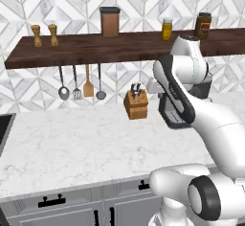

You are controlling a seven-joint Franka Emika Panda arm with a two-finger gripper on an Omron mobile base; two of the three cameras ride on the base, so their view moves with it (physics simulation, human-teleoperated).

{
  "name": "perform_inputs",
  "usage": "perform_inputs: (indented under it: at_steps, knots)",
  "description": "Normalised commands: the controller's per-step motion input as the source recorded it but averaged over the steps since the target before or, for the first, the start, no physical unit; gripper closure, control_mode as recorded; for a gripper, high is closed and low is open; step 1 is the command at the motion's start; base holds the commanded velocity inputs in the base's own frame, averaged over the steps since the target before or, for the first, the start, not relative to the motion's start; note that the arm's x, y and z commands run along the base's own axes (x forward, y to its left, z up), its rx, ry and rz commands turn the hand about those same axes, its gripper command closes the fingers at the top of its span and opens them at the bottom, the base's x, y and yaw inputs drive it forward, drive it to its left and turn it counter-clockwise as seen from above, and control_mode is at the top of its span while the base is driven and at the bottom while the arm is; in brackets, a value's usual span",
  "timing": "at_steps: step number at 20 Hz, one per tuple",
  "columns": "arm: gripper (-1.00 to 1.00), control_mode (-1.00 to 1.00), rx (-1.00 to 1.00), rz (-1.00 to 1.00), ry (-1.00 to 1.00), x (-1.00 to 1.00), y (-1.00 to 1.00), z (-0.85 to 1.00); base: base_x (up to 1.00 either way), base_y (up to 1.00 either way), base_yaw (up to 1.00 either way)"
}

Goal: Take a straw from the drawer in front and place it inside the glass cup on the dining counter.

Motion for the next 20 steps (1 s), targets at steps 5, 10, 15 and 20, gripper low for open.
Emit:
perform_inputs:
  at_steps: [5,10,15,20]
  knots:
    - [-1.0,1.0,0.0,0.0,0.0,0.0,0.0,0.0,-0.15,0.0,0.0]
    - [-1.0,1.0,0.0,0.0,0.0,0.0,0.0,0.0,-1.0,-0.12,0.0]
    - [-1.0,1.0,0.0,0.0,0.0,0.0,0.0,0.0,-0.3,-0.72,0.32]
    - [-1.0,1.0,0.0,0.0,0.0,0.0,0.0,0.0,0.02,-0.76,0.58]
